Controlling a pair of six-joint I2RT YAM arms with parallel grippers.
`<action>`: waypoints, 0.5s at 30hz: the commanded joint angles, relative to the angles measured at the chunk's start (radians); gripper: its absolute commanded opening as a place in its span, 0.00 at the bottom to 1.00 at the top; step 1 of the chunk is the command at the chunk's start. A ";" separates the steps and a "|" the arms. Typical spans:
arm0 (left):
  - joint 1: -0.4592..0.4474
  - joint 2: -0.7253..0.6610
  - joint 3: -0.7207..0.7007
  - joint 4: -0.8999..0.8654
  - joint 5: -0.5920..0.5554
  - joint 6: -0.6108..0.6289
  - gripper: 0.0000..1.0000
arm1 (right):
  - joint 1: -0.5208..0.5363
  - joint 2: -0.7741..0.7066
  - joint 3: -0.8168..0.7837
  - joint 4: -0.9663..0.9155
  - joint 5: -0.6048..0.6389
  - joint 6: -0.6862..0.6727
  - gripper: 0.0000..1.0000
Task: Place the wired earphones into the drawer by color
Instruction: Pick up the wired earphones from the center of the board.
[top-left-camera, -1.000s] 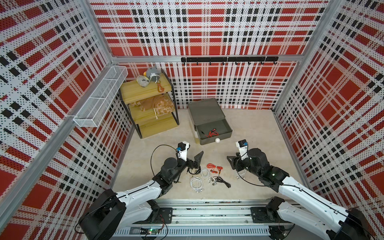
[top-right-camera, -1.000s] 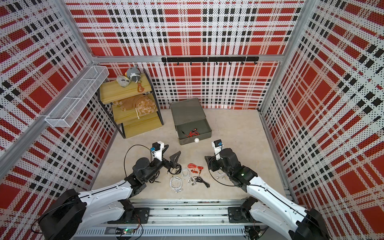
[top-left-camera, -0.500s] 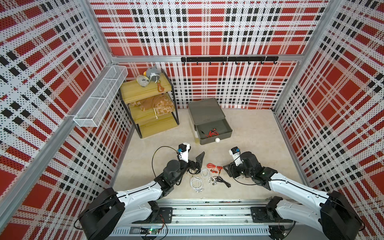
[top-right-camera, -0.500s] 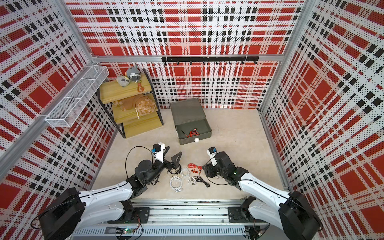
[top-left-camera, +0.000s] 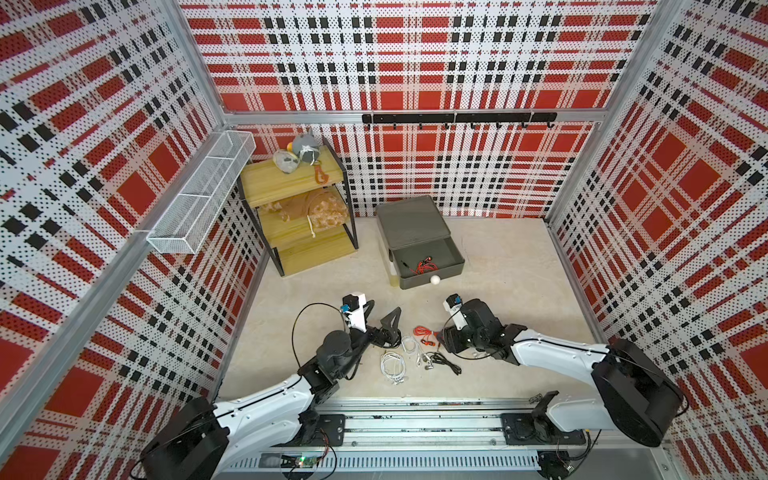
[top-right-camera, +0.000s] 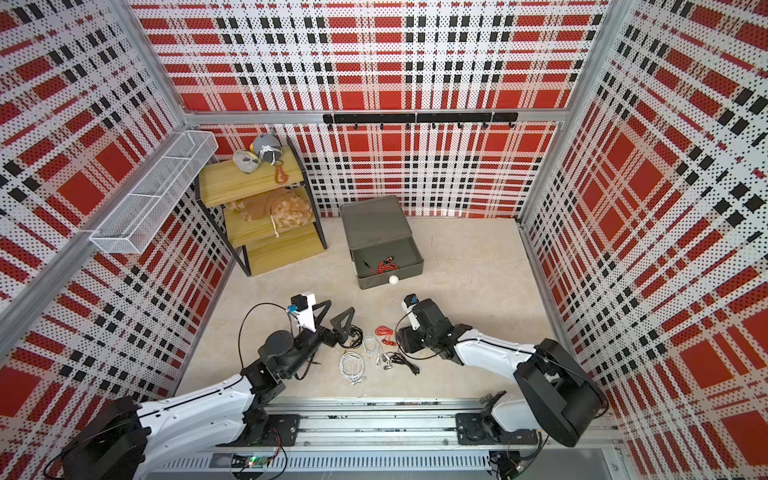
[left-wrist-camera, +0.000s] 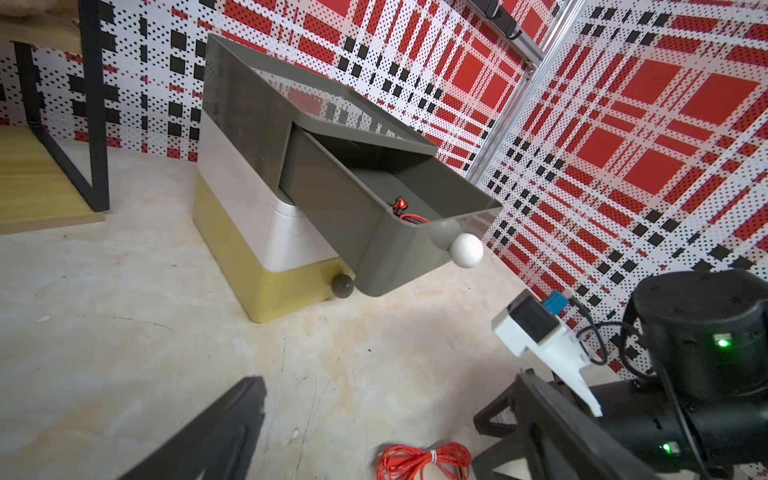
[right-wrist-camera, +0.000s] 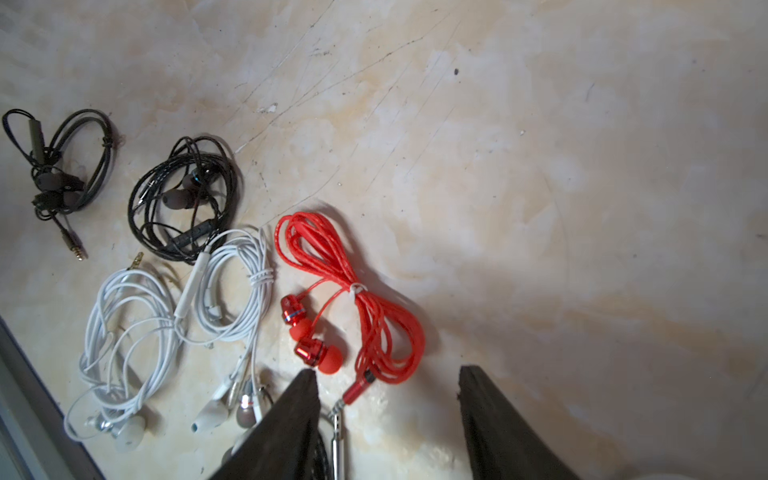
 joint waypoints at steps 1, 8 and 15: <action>-0.007 -0.034 -0.017 -0.016 -0.022 -0.019 0.99 | 0.021 0.039 0.029 0.030 0.040 0.000 0.59; -0.007 -0.069 -0.032 -0.028 -0.033 -0.024 0.99 | 0.033 0.097 0.053 0.030 0.068 0.000 0.54; -0.009 -0.074 -0.045 -0.030 -0.037 -0.032 0.99 | 0.036 0.145 0.073 0.031 0.074 -0.009 0.45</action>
